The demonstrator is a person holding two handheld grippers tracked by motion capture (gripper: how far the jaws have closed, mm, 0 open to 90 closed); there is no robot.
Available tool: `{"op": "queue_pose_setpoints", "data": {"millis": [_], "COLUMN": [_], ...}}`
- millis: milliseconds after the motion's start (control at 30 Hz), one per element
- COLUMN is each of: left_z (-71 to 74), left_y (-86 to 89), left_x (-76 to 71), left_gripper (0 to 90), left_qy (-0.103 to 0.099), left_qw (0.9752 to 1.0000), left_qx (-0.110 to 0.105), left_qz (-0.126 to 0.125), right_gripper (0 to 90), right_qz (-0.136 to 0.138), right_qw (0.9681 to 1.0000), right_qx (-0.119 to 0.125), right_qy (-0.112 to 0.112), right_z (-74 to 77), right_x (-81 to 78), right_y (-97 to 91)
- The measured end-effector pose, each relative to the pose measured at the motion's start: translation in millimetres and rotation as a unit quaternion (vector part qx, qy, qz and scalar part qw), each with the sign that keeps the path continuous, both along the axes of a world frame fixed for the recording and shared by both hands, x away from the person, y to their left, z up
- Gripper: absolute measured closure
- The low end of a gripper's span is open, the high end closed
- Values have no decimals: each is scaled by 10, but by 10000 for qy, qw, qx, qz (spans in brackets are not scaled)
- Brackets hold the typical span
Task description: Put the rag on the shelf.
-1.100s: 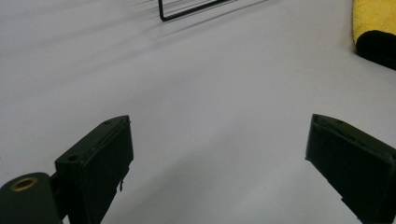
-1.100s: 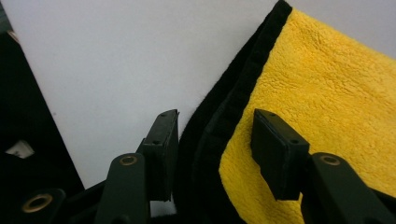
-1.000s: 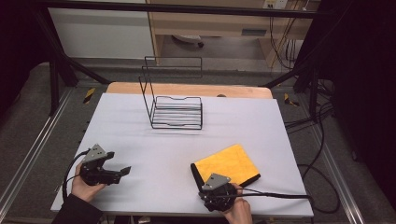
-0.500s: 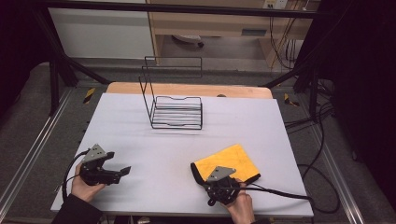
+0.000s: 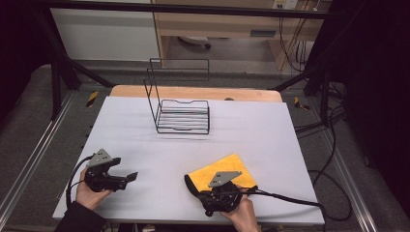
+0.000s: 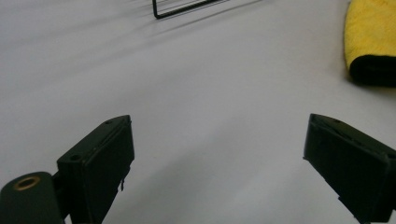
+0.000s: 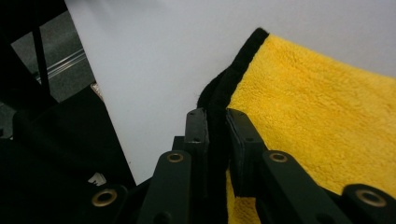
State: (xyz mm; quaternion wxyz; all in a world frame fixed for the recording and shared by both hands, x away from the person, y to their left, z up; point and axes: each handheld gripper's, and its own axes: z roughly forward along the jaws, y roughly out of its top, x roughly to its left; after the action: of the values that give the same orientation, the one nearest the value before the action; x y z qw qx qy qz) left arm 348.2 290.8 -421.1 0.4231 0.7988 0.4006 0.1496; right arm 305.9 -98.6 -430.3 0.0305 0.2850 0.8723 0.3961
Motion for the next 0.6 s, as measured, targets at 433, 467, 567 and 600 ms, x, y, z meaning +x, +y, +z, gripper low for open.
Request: {"op": "queue_pose_setpoints", "data": {"millis": [433, 467, 567, 600], "left_z": [253, 256, 251, 242], "left_y": [-857, -954, -1232, -1319], "left_x": [93, 112, 174, 196], "left_gripper": [226, 249, 324, 345], "left_qy": [307, 325, 469, 499], "left_qw": [9980, 9973, 9946, 9938], "left_qx": [106, 154, 167, 194], "left_qz": [-549, -647, -910, -974], "right_gripper": [367, 367, 380, 395], "right_qz": [-1671, -1792, -2012, -2092], "right_qw": [9842, 9823, 9788, 9774], "right_qx": [472, 444, 311, 269], "right_qy": [-356, -324, -201, -165], "right_z": [199, 175, 93, 62], "right_x": [281, 302, 317, 310], "right_y": [-862, -934, -1095, -1130]}}
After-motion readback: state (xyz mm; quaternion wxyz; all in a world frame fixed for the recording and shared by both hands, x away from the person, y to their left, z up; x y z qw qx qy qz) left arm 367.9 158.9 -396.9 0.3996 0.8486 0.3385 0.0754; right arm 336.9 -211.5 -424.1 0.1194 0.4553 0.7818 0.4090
